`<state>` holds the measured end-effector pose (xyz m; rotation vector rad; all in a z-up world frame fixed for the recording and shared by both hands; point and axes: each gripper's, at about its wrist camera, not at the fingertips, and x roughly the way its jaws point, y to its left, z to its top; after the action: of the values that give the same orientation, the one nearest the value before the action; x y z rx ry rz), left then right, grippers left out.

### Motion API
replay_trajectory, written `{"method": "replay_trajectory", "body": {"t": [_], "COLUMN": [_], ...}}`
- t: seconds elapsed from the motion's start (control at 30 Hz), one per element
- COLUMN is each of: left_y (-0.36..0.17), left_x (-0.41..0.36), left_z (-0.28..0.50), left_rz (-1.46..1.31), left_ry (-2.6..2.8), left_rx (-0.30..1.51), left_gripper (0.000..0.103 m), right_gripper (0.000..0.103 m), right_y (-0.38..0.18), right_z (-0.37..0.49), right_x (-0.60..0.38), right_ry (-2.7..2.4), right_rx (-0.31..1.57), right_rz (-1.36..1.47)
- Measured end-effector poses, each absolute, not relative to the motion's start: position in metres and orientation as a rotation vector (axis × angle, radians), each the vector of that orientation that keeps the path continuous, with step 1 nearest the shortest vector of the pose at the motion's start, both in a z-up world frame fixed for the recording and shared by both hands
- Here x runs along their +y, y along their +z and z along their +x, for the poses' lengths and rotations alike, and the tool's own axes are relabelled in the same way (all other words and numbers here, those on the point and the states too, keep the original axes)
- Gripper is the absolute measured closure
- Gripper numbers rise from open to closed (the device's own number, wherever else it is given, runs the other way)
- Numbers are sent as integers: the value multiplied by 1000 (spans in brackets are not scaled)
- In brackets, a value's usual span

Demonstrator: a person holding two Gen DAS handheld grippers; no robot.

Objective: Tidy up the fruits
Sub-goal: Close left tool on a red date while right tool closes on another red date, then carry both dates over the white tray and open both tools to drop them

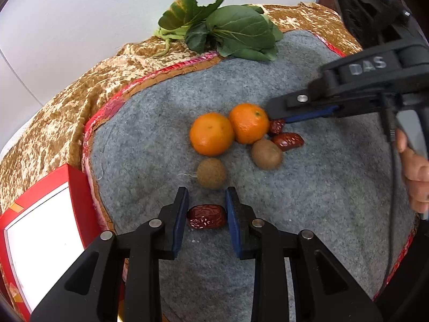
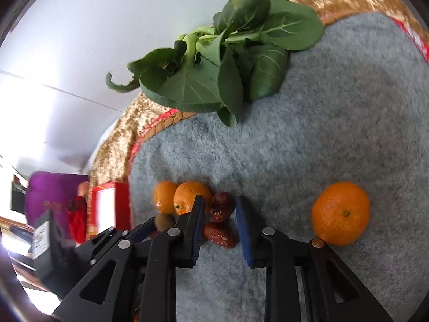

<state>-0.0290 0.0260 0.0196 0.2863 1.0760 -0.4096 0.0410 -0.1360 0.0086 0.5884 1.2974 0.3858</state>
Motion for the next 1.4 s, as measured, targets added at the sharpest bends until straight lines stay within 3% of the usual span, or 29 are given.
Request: {"method": "replay_trajectory", "body": {"t": [0.17, 0.2, 0.57, 0.97, 1.4], "left_y": [22, 23, 47, 95, 58], "left_x": [26, 25, 41, 121, 198], "left_z": [-35, -36, -55, -100, -125], "left_rz": [283, 285, 261, 123, 43], "left_ry": [-412, -412, -397, -171, 79], "left_rx": [1072, 1072, 1015, 933, 1087], "left_gripper": [77, 77, 77, 77, 77], "right_gripper": [78, 83, 84, 84, 83], "right_y": [6, 7, 30, 61, 67], "right_z": [44, 44, 33, 2, -74], "right_x": [-119, -118, -139, -62, 44], "right_ry": [381, 373, 437, 800, 1057], "right_rx": [1295, 1290, 1244, 1161, 1155], "right_rz": [519, 504, 584, 582, 316]}}
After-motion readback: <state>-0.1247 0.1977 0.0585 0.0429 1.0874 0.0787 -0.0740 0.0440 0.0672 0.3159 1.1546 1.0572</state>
